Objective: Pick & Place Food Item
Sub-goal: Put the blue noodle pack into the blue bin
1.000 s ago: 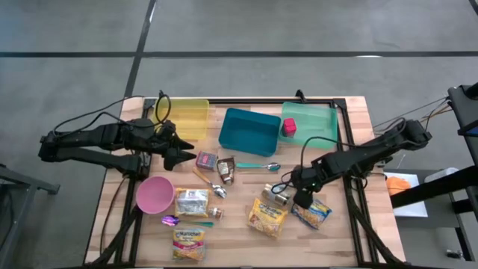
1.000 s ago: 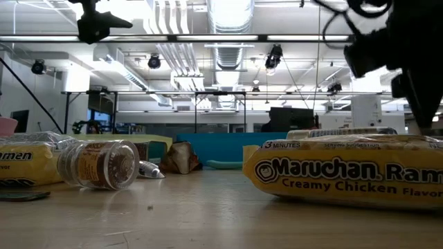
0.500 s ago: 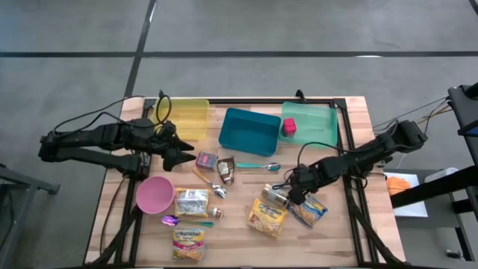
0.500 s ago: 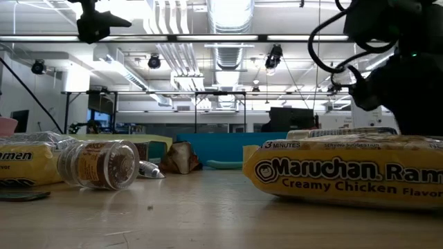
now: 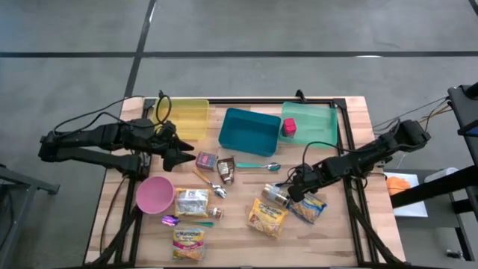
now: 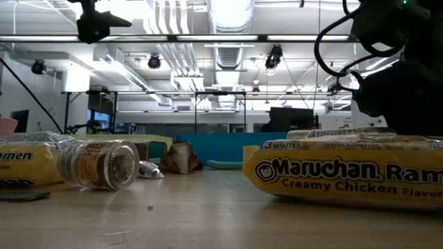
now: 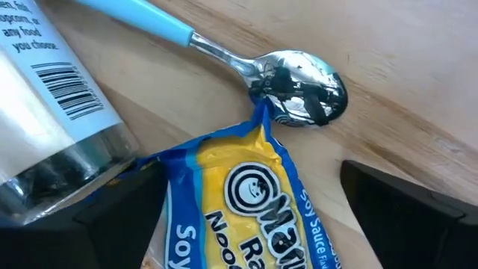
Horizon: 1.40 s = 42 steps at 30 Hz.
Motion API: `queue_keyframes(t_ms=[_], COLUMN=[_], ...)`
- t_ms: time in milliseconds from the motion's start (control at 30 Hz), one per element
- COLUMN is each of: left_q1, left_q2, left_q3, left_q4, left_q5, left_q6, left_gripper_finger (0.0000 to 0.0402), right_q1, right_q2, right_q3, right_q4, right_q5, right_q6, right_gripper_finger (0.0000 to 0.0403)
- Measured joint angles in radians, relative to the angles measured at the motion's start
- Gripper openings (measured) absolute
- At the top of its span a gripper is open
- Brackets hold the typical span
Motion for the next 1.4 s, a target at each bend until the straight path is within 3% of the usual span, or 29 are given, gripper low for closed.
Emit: queue_keyframes(t_ms=[300,700,1400], left_q1=[0.0,0.0,0.0], left_q2=[0.0,0.0,0.0], left_q3=[0.0,0.0,0.0], left_q4=[0.0,0.0,0.0], left_q5=[0.0,0.0,0.0], left_q6=[0.0,-0.003,-0.003], left_gripper_finger=[0.0297,0.0296,0.0296], right_q1=[0.0,0.001,0.0], right_q2=[0.0,-0.045,-0.425], right_q3=[-0.023,-0.026,-0.025], right_q4=[0.008,0.03,-0.088], right_q5=[0.001,-0.005,0.053], right_q6=[0.013,-0.02,-0.043], right_gripper_finger=[0.0212,0.0025,0.0018])
